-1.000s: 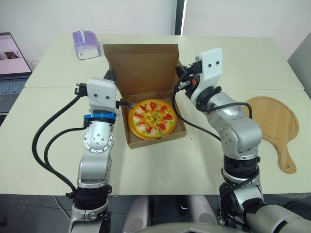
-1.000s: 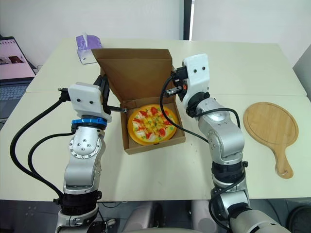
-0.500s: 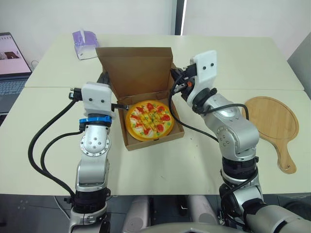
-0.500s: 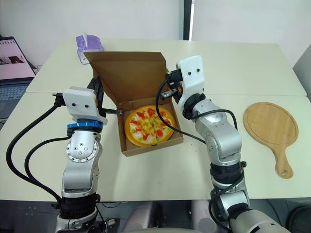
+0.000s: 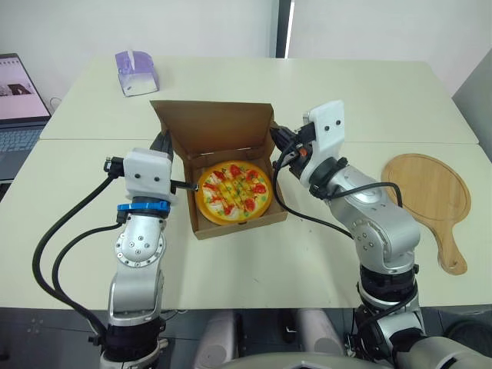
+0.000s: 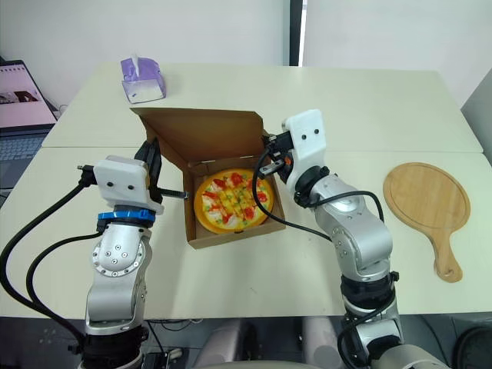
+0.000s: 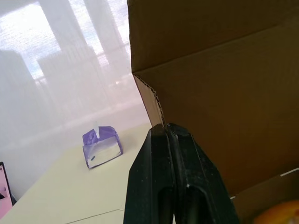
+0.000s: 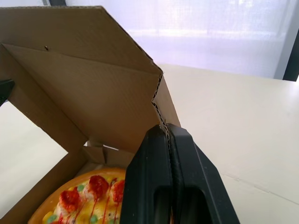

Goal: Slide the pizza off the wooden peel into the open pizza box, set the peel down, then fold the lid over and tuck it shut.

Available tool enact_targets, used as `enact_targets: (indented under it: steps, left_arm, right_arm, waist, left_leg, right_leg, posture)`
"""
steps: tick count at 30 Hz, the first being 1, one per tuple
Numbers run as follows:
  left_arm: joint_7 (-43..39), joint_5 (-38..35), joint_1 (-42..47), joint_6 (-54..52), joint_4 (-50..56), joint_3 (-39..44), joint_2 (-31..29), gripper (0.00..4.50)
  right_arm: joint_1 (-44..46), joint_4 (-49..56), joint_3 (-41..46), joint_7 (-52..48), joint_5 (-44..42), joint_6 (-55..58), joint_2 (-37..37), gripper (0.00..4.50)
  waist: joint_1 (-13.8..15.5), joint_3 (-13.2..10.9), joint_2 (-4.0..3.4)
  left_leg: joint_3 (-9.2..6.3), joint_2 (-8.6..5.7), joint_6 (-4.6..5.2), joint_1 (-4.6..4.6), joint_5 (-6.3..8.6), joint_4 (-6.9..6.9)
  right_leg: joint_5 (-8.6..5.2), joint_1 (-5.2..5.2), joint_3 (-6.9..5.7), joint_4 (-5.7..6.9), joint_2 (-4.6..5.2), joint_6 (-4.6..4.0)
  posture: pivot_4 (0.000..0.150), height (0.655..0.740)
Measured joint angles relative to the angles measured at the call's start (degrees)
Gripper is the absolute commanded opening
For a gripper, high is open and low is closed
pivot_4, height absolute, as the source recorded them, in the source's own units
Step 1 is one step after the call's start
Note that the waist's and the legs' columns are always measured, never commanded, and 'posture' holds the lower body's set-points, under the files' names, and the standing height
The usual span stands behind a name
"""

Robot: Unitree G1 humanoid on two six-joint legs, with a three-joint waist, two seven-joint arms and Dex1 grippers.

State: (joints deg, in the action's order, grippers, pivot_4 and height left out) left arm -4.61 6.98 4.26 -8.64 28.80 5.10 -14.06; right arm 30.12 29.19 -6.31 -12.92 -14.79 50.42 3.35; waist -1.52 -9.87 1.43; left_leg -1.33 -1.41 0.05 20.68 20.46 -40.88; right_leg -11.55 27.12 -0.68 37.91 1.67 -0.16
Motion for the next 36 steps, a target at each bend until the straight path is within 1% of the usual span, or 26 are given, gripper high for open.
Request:
enact_targets:
  steps: [6,13,14,15,16,18,19,20,23,24,28,32,34,36]
  left_arm:
    - [-1.6,-0.3,-4.3,0.3,2.8,0.6,-0.4,0.00]
    - [-1.5,1.2,-8.6,3.4,3.6,0.9,-0.5,0.00]
    - [-1.3,1.6,-8.7,3.7,3.6,0.9,-0.5,0.30]
    - [-1.2,1.9,-8.8,4.1,3.6,0.8,-0.5,0.41]
    - [-1.2,2.0,-9.0,4.6,3.6,0.8,-0.5,0.62]
    - [-1.5,2.1,-10.1,5.6,3.6,0.5,-0.5,1.26]
    - [-1.7,2.1,-10.8,5.8,3.7,0.4,-0.5,1.52]
    - [-2.0,2.1,-11.5,5.9,3.9,0.3,-0.5,1.93]
    - [-2.6,2.0,-13.1,6.6,4.7,0.4,-0.7,2.85]
    - [-2.7,2.0,-13.6,6.7,5.0,0.5,-0.8,3.25]
    - [-4.5,1.1,-19.0,8.2,7.0,2.4,-2.1,4.46]
    - [-6.3,-0.8,-23.4,10.0,7.4,5.8,-3.2,4.49]
    - [-7.3,-2.8,-24.6,10.2,7.4,8.1,-3.4,4.49]
    - [-8.0,-5.7,-25.1,9.5,7.3,12.1,-3.9,4.49]
  right_arm:
    - [-0.7,1.0,-0.1,-0.5,-0.6,0.1,0.5,0.06]
    - [-4.3,2.0,-0.6,-2.5,-2.3,-2.4,1.2,0.06]
    - [-4.4,2.0,-0.6,-2.8,-2.3,-2.6,1.2,0.00]
    - [-4.5,1.9,-0.7,-3.1,-2.3,-2.8,1.2,0.00]
    - [-4.5,1.9,-0.8,-3.3,-2.4,-3.0,1.2,0.00]
    - [-4.6,1.8,-1.1,-3.4,-2.5,-3.5,1.1,0.00]
    - [-4.6,1.7,-1.1,-3.5,-2.5,-3.6,1.0,0.00]
    - [-4.6,1.6,-1.1,-3.6,-2.7,-3.7,1.0,0.00]
    - [-4.7,1.3,-1.2,-3.8,-3.0,-4.2,1.0,0.00]
    - [-4.7,1.0,-1.2,-3.9,-3.1,-4.4,1.0,0.00]
    - [-5.2,0.2,-1.3,-4.4,-3.3,-5.7,1.2,0.00]
    - [-6.1,-0.4,-1.4,-4.6,-3.3,-6.9,1.3,0.00]
    - [-6.2,-0.6,-1.7,-4.8,-3.4,-7.5,1.3,0.00]
    - [-6.5,-0.8,-1.8,-5.4,-3.4,-8.1,1.6,0.00]
  waist:
    - [0.0,0.0,0.00]
    - [-0.1,0.0,0.02]
    - [-0.1,0.0,0.02]
    - [-0.1,0.0,0.02]
    - [-0.1,0.0,0.02]
    - [-0.1,0.1,0.02]
    - [-0.1,0.0,0.02]
    - [-0.1,0.1,0.02]
    - [-0.1,0.1,0.02]
    - [-0.1,0.1,0.02]
    - [-0.3,0.1,0.01]
    - [-0.2,0.1,0.02]
    - [-0.2,0.1,0.02]
    - [-0.2,0.1,0.03]
  left_leg:
    - [-0.01,0.01,0.01,-0.01,0.00,0.01]
    - [-0.01,0.02,0.22,-0.05,0.12,0.02]
    - [0.00,0.02,0.23,-0.05,0.12,0.02]
    - [0.00,0.02,0.23,-0.05,0.12,0.02]
    - [0.00,0.02,0.23,-0.05,0.12,0.02]
    - [0.00,0.02,0.23,-0.05,0.13,0.03]
    - [0.00,0.02,0.23,-0.05,0.13,0.03]
    - [0.00,0.02,0.23,-0.05,0.13,0.03]
    - [0.00,0.02,0.24,-0.06,0.13,0.03]
    - [0.00,0.03,0.24,-0.06,0.13,0.03]
    - [0.01,0.07,0.26,-0.09,0.14,0.06]
    - [0.01,0.08,0.26,-0.11,0.14,0.06]
    - [0.01,0.08,0.27,-0.15,0.15,0.06]
    - [0.00,0.09,0.27,-0.15,0.15,0.06]
  right_leg:
    - [0.00,-0.01,-0.01,-0.01,-0.01,0.00]
    - [0.00,-0.03,-0.01,-0.01,-0.02,0.00]
    - [0.00,-0.03,-0.01,-0.01,-0.03,0.00]
    - [0.00,-0.03,-0.01,-0.02,-0.03,0.00]
    - [0.00,-0.03,-0.01,-0.02,-0.02,0.00]
    - [0.00,-0.03,-0.01,-0.03,-0.03,0.00]
    - [0.00,-0.03,-0.01,-0.03,-0.03,0.00]
    - [0.00,-0.03,-0.01,-0.03,-0.02,0.00]
    - [0.00,-0.03,-0.01,-0.02,-0.03,0.00]
    - [0.00,-0.03,-0.01,-0.02,-0.03,0.00]
    - [-0.01,-0.03,0.00,-0.04,-0.06,-0.01]
    - [-0.01,-0.06,-0.01,-0.05,-0.06,-0.01]
    - [-0.01,-0.08,-0.01,-0.04,-0.06,-0.01]
    - [-0.01,-0.09,-0.03,-0.05,-0.08,-0.02]
  posture:
    - [0.150,0.7400]
    - [0.150,0.7400]
    - [0.150,0.7400]
    - [0.150,0.7400]
    - [0.150,0.7400]
    - [0.150,0.7400]
    - [0.150,0.7400]
    - [0.150,0.7400]
    - [0.150,0.7400]
    - [0.150,0.7400]
    - [0.150,0.7400]
    - [0.150,0.7400]
    - [0.150,0.7400]
    - [0.150,0.7400]
